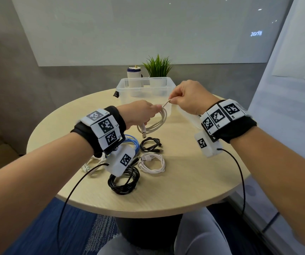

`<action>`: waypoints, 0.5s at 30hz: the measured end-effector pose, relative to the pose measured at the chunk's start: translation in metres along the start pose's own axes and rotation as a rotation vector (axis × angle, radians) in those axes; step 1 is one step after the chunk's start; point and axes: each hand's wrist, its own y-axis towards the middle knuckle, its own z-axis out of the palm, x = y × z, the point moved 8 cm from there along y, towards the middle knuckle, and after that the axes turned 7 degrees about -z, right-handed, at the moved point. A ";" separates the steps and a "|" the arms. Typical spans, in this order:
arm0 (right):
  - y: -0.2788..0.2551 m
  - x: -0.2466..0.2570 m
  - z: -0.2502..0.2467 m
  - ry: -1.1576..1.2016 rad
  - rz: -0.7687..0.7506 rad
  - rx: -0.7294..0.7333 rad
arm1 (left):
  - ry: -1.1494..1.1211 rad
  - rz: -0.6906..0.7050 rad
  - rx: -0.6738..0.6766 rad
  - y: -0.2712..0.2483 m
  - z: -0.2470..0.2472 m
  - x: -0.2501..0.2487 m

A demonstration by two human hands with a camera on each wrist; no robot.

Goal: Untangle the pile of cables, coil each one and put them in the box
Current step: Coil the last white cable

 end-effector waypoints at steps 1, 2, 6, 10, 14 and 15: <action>-0.001 0.000 0.002 0.000 0.020 0.024 | 0.067 -0.009 -0.024 0.001 -0.001 0.000; -0.002 0.001 0.005 0.008 0.038 0.046 | 0.121 -0.011 -0.046 0.002 -0.001 0.001; -0.009 -0.003 0.021 0.482 0.191 0.046 | 0.137 0.005 -0.126 0.008 -0.002 0.006; -0.013 0.000 0.035 1.045 0.289 0.031 | -0.136 0.010 -0.076 0.016 0.003 0.010; -0.012 0.002 0.035 1.103 0.263 -0.008 | -0.520 -0.013 0.067 0.013 0.009 0.008; -0.012 0.000 0.033 1.017 0.247 -0.033 | -0.574 -0.011 0.086 0.012 0.010 0.006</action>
